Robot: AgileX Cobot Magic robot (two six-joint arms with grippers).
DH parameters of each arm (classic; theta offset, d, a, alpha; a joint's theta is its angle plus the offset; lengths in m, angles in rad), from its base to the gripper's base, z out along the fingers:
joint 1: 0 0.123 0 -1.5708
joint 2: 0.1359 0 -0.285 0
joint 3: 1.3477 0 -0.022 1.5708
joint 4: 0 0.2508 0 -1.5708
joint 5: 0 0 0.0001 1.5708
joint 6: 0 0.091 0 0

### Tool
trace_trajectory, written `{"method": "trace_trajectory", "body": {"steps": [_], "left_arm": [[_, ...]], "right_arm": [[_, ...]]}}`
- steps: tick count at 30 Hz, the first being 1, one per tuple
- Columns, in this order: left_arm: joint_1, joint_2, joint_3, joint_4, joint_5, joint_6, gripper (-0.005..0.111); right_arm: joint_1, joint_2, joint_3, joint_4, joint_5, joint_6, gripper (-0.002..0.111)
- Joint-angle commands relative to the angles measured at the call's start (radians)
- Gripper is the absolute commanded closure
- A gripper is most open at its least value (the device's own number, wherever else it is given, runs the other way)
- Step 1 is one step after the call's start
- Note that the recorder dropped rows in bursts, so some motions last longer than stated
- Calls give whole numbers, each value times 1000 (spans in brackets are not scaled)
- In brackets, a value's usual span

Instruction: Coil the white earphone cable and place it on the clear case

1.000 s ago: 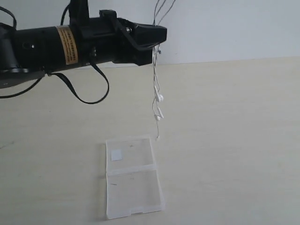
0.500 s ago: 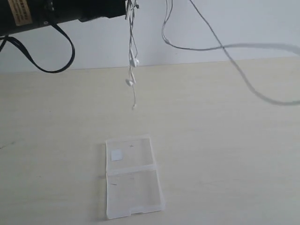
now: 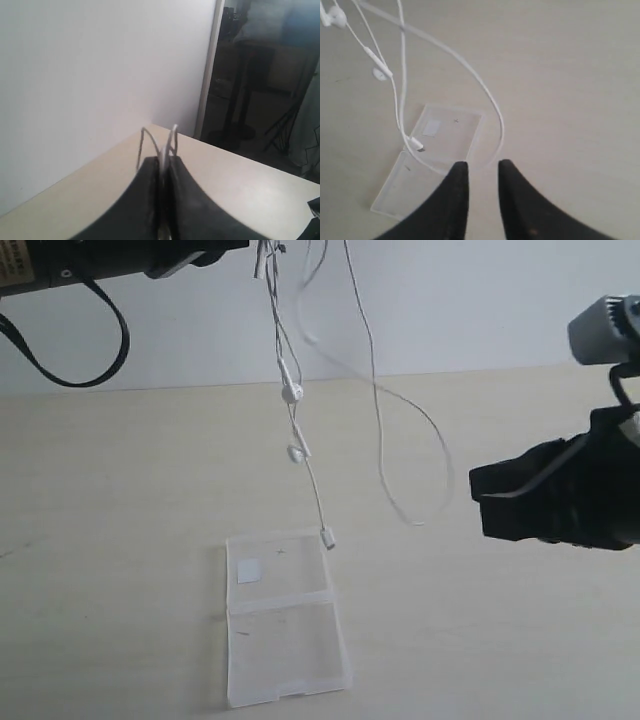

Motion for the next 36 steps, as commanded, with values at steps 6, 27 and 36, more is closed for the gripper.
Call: {"method": "trace_trajectory", "body": {"steps": [6, 27, 36], "left_arm": [[3, -7, -6, -22, 84, -10, 107], [105, -42, 60, -116, -85, 157, 107], [105, -42, 60, -120, -103, 187, 107]], "right_arm": [[0, 20, 3, 198, 66, -98, 39], [87, 266, -223, 1471, 91, -1758, 33], [87, 430, -338, 1471, 21, -1758, 25]]}}
